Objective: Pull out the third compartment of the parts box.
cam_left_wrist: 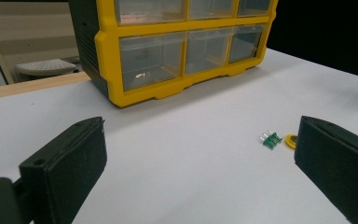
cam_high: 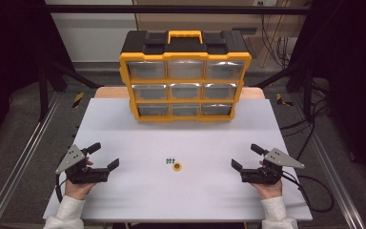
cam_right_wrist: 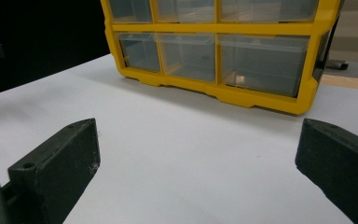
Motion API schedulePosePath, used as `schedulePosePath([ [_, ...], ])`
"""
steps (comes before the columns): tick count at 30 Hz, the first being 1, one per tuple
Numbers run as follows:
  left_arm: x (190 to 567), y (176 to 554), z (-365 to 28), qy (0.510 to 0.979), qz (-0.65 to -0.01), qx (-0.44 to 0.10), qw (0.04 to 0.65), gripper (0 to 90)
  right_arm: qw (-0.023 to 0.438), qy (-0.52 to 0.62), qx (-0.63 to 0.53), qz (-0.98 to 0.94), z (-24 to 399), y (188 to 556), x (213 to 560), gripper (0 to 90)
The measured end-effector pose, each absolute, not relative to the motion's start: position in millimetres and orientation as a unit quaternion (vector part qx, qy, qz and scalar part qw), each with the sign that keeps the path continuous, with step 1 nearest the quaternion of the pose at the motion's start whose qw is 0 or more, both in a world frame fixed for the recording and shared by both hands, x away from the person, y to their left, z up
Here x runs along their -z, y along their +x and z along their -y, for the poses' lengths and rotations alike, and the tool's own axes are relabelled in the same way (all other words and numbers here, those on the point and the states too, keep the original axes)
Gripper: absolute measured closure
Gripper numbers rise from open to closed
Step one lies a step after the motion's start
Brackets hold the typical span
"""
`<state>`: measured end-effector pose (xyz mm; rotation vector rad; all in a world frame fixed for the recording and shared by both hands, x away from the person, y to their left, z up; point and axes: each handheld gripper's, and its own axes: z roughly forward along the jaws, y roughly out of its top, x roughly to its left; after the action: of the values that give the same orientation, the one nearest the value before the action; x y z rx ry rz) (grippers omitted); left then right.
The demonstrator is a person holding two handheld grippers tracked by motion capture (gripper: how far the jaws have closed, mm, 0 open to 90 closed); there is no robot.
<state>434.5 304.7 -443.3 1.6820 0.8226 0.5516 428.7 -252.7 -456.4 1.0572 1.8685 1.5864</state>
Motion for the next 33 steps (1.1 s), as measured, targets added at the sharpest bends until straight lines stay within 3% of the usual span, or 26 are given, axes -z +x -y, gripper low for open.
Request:
schedulePosePath([
  [11, 444, 434, -305, 0.715, -0.348, -0.236, 0.559, 2.0, 0.241, 0.381, -0.579, -0.679, 253, 429, 452, 0.4],
  [33, 446, 435, -304, 0.722, -0.348, -0.235, 0.551, 2.0, 0.313, 0.335, -0.531, -0.712, 233, 440, 414, 2.4],
])
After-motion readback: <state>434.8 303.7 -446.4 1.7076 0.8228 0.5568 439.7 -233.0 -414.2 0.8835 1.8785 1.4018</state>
